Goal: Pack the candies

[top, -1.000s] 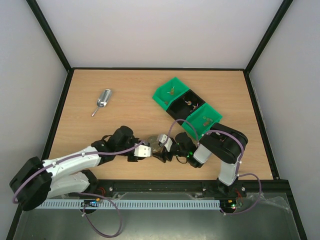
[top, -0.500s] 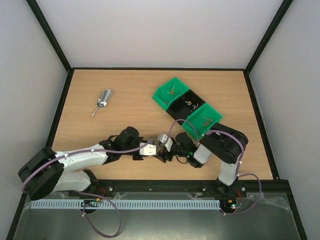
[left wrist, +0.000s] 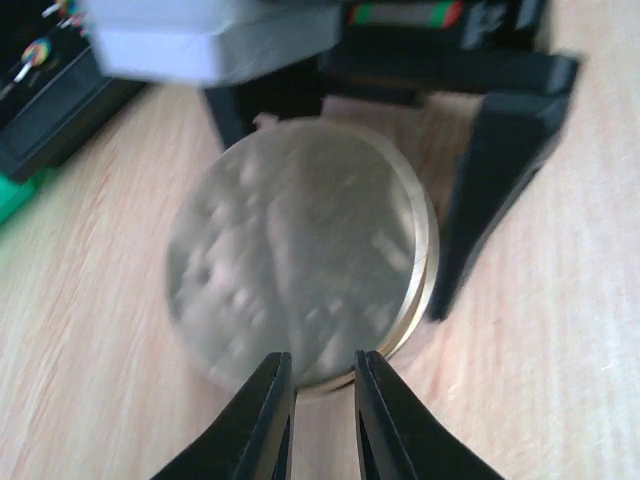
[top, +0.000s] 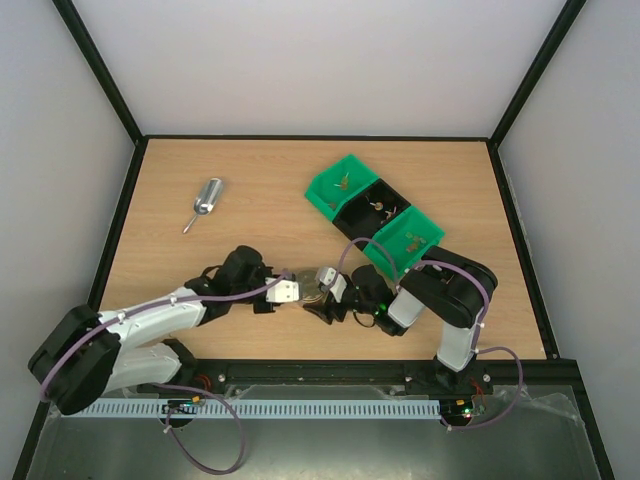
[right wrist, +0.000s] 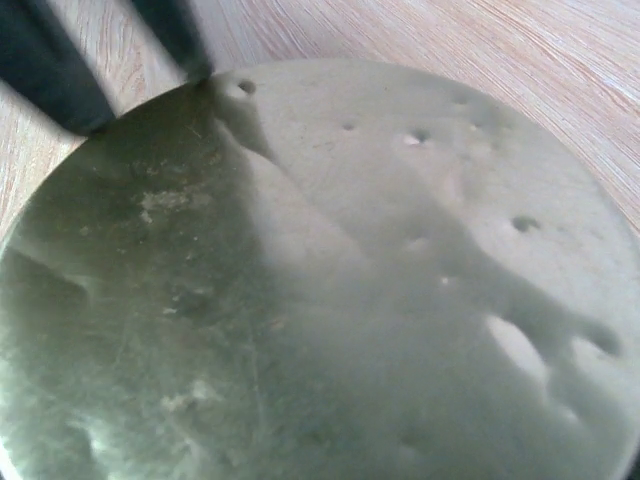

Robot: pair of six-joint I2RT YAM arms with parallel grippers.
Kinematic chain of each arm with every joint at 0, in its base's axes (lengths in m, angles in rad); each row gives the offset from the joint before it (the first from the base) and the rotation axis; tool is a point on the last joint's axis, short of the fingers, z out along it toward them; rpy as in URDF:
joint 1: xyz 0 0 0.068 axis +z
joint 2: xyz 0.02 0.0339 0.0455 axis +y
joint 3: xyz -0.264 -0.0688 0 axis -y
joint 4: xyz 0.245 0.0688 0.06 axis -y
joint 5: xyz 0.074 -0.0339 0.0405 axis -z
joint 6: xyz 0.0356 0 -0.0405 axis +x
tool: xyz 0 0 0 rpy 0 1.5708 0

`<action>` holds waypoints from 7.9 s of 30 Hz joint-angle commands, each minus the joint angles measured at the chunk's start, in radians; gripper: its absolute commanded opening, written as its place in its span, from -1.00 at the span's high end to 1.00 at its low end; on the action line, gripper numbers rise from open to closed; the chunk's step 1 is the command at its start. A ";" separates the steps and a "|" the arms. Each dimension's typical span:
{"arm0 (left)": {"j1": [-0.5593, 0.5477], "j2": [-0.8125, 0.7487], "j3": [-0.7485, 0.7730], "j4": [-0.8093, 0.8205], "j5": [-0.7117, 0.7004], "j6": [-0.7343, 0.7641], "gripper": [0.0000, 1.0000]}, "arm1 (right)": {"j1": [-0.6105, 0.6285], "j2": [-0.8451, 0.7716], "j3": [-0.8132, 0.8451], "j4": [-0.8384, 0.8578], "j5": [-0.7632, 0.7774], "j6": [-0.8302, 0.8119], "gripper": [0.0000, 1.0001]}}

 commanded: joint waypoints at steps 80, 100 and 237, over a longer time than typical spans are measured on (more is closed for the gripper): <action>-0.064 0.232 0.221 -0.114 -0.008 -0.233 -0.68 | 0.010 0.001 0.003 -0.036 -0.064 -0.028 0.08; 0.034 0.363 0.376 -0.499 0.262 0.425 -0.50 | 0.010 -0.038 -0.044 -0.033 -0.247 -0.103 0.15; 0.576 0.497 1.154 -0.750 0.173 -0.401 -0.99 | -0.603 -0.478 0.778 -1.015 -0.173 0.237 -0.97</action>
